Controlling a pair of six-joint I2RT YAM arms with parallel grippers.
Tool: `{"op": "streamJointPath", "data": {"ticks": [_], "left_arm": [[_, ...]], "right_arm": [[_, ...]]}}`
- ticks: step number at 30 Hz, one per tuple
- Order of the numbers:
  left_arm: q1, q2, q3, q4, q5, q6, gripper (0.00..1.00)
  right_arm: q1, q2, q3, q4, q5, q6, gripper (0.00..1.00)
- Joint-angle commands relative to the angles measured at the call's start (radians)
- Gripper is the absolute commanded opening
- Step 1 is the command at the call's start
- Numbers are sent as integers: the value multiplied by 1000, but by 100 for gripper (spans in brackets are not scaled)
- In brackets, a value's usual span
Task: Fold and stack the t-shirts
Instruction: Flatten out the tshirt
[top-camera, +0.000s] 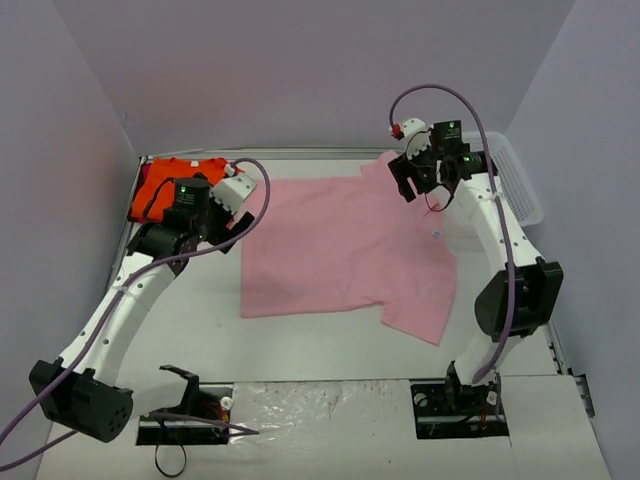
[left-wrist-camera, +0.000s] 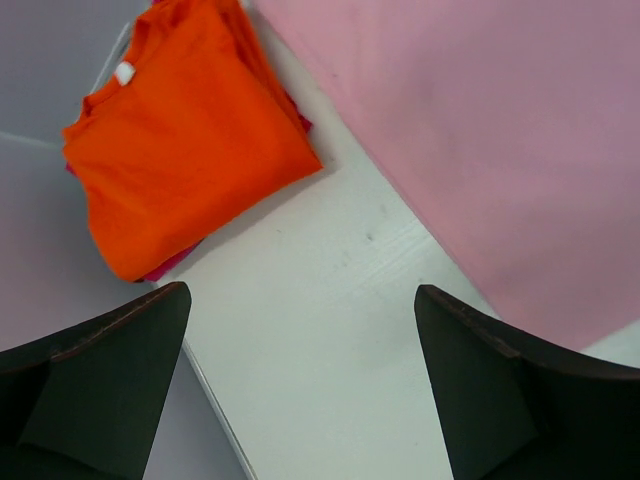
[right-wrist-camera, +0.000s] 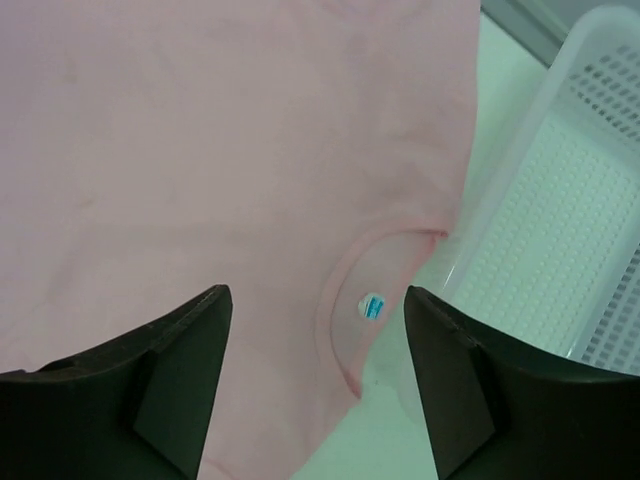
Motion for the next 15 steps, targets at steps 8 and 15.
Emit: {"op": "streamJointPath", "data": {"ticks": [8, 15], "left_arm": [[-218, -174, -307, -176, 91, 260, 98], [-246, -162, -495, -64, 82, 338, 97]], "right_arm": [[-55, -425, -451, -54, 36, -2, 69], [-78, -525, -589, -44, 58, 62, 70]]}}
